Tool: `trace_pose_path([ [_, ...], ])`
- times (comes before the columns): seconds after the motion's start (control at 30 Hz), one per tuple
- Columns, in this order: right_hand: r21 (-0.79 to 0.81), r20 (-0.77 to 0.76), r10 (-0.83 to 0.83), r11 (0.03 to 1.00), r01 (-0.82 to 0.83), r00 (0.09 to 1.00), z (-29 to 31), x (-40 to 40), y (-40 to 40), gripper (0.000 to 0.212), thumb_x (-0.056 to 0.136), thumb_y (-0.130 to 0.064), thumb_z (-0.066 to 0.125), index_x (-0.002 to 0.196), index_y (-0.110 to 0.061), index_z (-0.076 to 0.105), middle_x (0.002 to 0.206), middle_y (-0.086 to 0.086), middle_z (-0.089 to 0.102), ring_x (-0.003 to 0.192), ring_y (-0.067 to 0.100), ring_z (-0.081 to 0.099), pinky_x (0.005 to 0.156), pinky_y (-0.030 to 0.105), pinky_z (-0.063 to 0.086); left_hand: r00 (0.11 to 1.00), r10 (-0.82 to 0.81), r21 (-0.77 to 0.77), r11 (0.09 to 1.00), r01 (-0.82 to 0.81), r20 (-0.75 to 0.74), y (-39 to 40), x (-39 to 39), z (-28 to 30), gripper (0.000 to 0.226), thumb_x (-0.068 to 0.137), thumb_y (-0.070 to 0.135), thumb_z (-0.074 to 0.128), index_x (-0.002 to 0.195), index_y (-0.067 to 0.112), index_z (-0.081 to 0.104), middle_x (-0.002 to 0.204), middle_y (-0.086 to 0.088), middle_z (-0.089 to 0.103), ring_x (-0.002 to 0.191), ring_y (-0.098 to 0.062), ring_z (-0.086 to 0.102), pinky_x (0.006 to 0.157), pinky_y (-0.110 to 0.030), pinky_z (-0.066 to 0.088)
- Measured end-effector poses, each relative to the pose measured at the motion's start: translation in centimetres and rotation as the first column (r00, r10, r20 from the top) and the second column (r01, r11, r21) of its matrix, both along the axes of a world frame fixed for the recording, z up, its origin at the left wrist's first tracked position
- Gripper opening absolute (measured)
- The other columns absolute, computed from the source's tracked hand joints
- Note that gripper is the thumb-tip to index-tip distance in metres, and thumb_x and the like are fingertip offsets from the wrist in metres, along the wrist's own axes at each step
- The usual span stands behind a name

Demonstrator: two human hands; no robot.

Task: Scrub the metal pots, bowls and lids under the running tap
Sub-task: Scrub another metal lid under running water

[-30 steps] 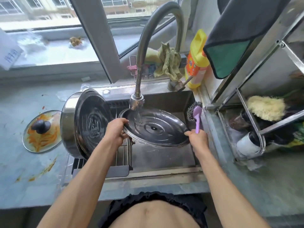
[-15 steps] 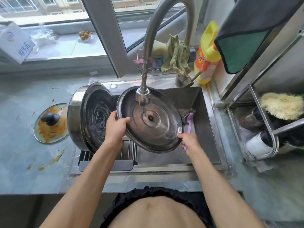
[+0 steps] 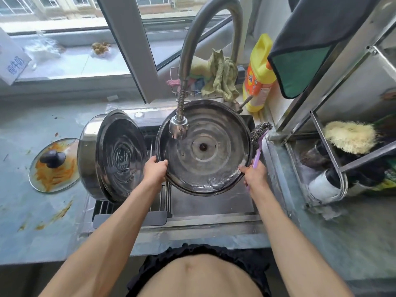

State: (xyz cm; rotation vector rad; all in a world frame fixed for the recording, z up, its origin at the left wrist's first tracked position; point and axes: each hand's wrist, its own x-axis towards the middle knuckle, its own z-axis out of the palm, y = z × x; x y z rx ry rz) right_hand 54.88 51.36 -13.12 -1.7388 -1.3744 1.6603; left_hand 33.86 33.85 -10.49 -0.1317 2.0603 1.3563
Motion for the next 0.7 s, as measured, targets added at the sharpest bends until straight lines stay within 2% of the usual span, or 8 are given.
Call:
trace_pose_path([
  [0.07, 0.058, 0.008, 0.014, 0.998, -0.014, 1.0, 0.6, 0.7, 0.1, 0.033, 0.092, -0.012, 0.067, 0.119, -0.022, 0.052, 0.079, 0.007, 0.052, 0.047, 0.015, 0.039, 0.035, 0.022, 0.029, 0.999, -0.038, -0.034, 0.999, 0.039, 0.007, 0.7, 0.1, -0.5, 0.022, 0.099, 0.002, 0.051, 0.084, 0.018, 0.054, 0.073, -0.004, 0.052, 0.056, -0.015, 0.041, 0.04, -0.016, 0.031],
  [0.13, 0.115, 0.019, -0.005, 0.993, 0.003, 1.0, 1.1, 1.1, 0.3, 0.031, 0.09, -0.015, 0.068, 0.116, -0.019, 0.051, 0.084, 0.008, 0.053, 0.053, 0.016, 0.042, 0.039, 0.022, 0.033, 0.998, -0.059, -0.048, 0.997, 0.06, 0.027, 1.2, 0.2, -0.8, 0.018, 0.098, 0.002, 0.052, 0.088, 0.014, 0.058, 0.075, -0.007, 0.056, 0.058, -0.018, 0.047, 0.049, -0.023, 0.04],
  [0.2, 0.195, 0.037, -0.027, 0.981, 0.019, 0.999, 1.9, 1.3, 0.5, 0.036, 0.086, -0.017, 0.072, 0.117, -0.017, 0.054, 0.088, 0.008, 0.056, 0.061, 0.019, 0.047, 0.053, 0.027, 0.039, 0.994, -0.087, -0.073, 0.993, 0.091, 0.062, 1.7, 0.4, -0.8, 0.018, 0.098, 0.001, 0.05, 0.086, 0.012, 0.057, 0.073, -0.009, 0.055, 0.057, -0.02, 0.048, 0.055, -0.031, 0.042],
  [0.3, 0.32, 0.099, -0.058, 0.947, 0.023, 0.993, 3.4, 1.6, 0.7, 0.025, 0.081, -0.017, 0.073, 0.097, -0.012, 0.055, 0.084, 0.005, 0.057, 0.065, 0.019, 0.05, 0.057, 0.028, 0.038, 0.982, -0.133, -0.086, 0.986, 0.145, 0.131, 2.1, 1.1, -0.6, 0.03, 0.099, -0.005, 0.041, 0.076, 0.012, 0.05, 0.061, -0.007, 0.049, 0.039, -0.012, 0.046, 0.04, -0.019, 0.039],
  [0.43, 0.434, 0.151, -0.046, 0.901, -0.025, 0.988, 5.3, 1.5, 0.7, 0.022, 0.079, -0.018, 0.07, 0.081, -0.009, 0.05, 0.07, 0.002, 0.049, 0.059, 0.022, 0.044, 0.052, 0.032, 0.036, 0.965, -0.149, -0.064, 0.984, 0.166, 0.215, 1.3, 1.6, -0.9, 0.024, 0.098, -0.006, 0.047, 0.083, 0.008, 0.06, 0.075, -0.009, 0.062, 0.063, -0.018, 0.059, 0.045, -0.026, 0.055],
  [0.53, 0.454, 0.19, -0.025, 0.888, -0.066, 0.982, 5.7, 1.3, 0.4, 0.025, 0.079, -0.018, 0.068, 0.074, -0.01, 0.044, 0.065, 0.002, 0.045, 0.054, 0.017, 0.039, 0.047, 0.031, 0.032, 0.965, -0.128, -0.036, 0.99, 0.139, 0.229, 0.2, 1.6, -0.6, 0.019, 0.097, -0.004, 0.054, 0.084, 0.007, 0.061, 0.081, -0.012, 0.064, 0.067, -0.02, 0.061, 0.043, -0.025, 0.055],
  [0.6, 0.439, 0.201, -0.022, 0.896, -0.07, 0.979, 5.8, 1.2, 0.2, 0.024, 0.08, -0.019, 0.066, 0.072, -0.01, 0.046, 0.063, 0.001, 0.046, 0.054, 0.015, 0.04, 0.047, 0.028, 0.031, 0.968, -0.102, 0.001, 0.995, 0.104, 0.228, -0.3, 1.7, -0.1, 0.018, 0.099, -0.002, 0.053, 0.084, 0.005, 0.06, 0.071, -0.01, 0.064, 0.058, -0.018, 0.061, 0.042, -0.024, 0.054],
  [0.7, 0.363, 0.217, -0.05, 0.931, -0.033, 0.975, 4.8, 1.5, -0.1, 0.032, 0.081, -0.02, 0.066, 0.06, -0.014, 0.042, 0.059, 0.0, 0.044, 0.056, 0.024, 0.041, 0.052, 0.031, 0.029, 0.976, -0.059, 0.069, 0.997, 0.045, 0.211, -0.6, 1.3, 1.1, 0.019, 0.101, 0.0, 0.05, 0.082, 0.004, 0.053, 0.053, -0.006, 0.049, 0.038, -0.013, 0.047, 0.041, -0.023, 0.054],
])
